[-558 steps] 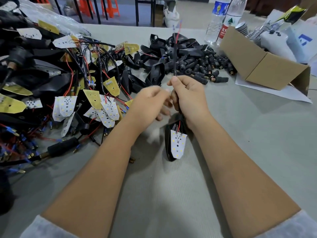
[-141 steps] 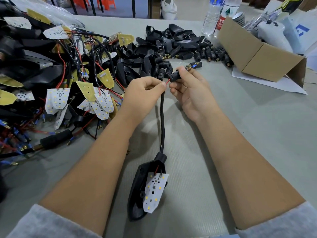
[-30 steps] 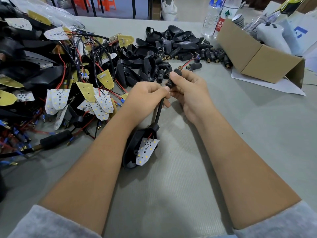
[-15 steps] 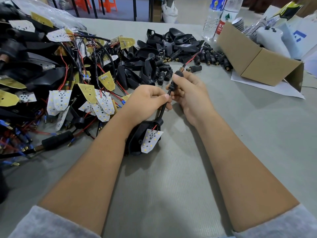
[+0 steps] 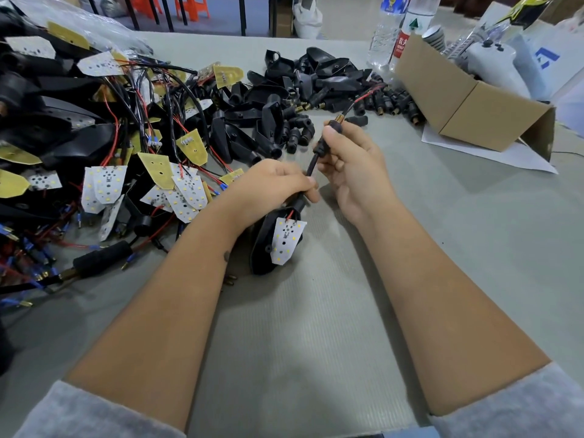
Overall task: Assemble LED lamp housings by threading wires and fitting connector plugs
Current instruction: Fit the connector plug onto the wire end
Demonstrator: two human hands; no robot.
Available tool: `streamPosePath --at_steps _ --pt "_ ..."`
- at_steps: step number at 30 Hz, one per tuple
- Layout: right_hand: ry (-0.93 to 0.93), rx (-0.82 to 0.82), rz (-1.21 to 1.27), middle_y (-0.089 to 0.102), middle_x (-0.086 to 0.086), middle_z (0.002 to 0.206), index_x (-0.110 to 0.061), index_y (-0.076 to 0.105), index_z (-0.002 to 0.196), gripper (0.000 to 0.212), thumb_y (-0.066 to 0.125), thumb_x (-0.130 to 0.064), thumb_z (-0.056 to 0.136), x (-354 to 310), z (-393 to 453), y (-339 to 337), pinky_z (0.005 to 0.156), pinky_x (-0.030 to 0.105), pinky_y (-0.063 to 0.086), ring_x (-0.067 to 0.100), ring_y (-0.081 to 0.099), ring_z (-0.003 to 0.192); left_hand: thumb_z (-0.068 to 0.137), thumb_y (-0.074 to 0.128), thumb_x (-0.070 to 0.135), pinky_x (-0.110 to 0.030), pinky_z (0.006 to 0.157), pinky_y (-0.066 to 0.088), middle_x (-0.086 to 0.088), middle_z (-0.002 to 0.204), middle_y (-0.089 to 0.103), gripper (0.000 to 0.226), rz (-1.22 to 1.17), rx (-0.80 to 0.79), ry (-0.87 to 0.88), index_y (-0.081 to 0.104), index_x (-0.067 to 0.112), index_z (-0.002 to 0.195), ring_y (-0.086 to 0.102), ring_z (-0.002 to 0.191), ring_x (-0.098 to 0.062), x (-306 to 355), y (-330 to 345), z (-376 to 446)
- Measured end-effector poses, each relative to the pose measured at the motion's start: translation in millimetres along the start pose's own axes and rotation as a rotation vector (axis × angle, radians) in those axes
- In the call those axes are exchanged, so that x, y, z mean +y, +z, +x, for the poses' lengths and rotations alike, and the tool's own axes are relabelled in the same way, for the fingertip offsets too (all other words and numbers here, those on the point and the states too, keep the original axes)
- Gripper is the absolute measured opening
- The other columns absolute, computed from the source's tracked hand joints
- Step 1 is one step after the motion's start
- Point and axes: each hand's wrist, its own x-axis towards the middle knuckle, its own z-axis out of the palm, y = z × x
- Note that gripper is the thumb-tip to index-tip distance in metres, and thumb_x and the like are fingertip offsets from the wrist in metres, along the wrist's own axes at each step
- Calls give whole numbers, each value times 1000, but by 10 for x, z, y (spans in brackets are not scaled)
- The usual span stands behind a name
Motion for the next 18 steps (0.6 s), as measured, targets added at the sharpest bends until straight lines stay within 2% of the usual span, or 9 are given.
streamPosePath --at_steps 2,5,8,10,12,16,18 --pt "0 22 37 56 6 76 -13 62 91 8 59 -6 94 2 13 -7 57 21 46 11 50 59 97 57 24 -32 97 46 -4 104 73 32 4 -13 6 76 22 70 66 98 -17 8 -19 -14" --pt "13 18 30 57 2 70 -11 63 89 8 60 -5 93 -1 15 -15 56 21 46 10 51 57 97 57 24 -30 83 48 -6 97 74 30 27 -11 8 76 23 75 66 84 -17 -13 -38 -24" --pt "7 -59 -83 59 -1 65 -11 64 88 8 61 -4 92 -5 -19 -7 57 22 47 8 54 55 98 56 23 -32 86 49 -6 88 74 27 22 12 27 75 20 80 67 87 -20 -41 -41 -14" --pt "-7 -128 -204 60 7 71 -7 64 91 4 61 -4 91 4 -55 17 55 25 47 13 55 56 98 56 25 -31 76 46 7 71 71 28 -3 40 37 75 22 78 64 70 -5 -51 -46 -12" --pt "-14 -152 -261 60 13 77 -2 63 95 5 61 -4 91 10 -72 38 53 26 47 16 55 57 98 56 26 -26 74 40 16 65 68 29 -10 54 40 75 24 77 59 63 7 -59 -52 -5" --pt "0 -145 -212 59 15 79 0 62 100 10 62 -6 91 8 -47 22 59 28 46 18 54 59 98 56 27 -21 73 40 18 69 69 31 -28 74 56 76 26 74 60 67 9 -33 -47 -19" --pt "-8 -130 -162 58 15 77 0 61 102 12 62 -5 92 15 -43 26 60 31 46 20 53 58 98 55 27 -25 80 47 6 83 75 30 -88 95 40 77 23 78 66 80 -3 -17 -49 -19"
